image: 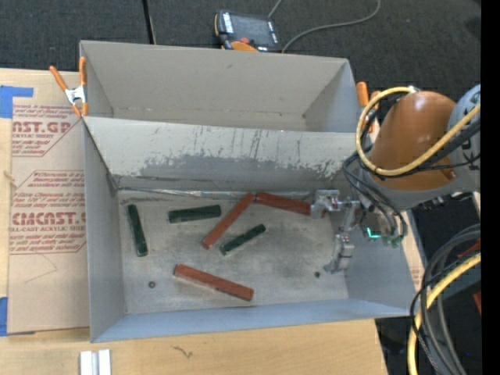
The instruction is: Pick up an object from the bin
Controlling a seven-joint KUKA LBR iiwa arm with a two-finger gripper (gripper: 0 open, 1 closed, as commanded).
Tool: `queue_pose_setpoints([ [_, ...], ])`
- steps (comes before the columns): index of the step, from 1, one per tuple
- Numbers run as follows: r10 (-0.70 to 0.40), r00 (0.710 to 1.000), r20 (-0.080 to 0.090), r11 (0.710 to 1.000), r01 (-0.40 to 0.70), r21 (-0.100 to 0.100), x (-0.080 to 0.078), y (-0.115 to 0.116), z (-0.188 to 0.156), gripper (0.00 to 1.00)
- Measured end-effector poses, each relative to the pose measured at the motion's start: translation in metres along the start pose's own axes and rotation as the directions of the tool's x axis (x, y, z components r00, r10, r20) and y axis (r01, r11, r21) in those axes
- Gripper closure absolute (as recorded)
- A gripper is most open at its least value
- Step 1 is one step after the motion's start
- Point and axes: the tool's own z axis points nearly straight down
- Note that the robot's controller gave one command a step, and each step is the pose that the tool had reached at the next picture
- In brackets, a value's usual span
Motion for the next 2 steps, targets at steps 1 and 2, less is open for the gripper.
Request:
queue_pose_setpoints([
  [1, 0.114, 0.993, 0.002, 0.993, -0.114, -0.003, -0.017, 0.046, 0.063, 0.00],
  [2, 0.124, 0.992, 0.004, 0.992, -0.124, -0.004, -0.033, 0.111, 0.103, 0.00],
])
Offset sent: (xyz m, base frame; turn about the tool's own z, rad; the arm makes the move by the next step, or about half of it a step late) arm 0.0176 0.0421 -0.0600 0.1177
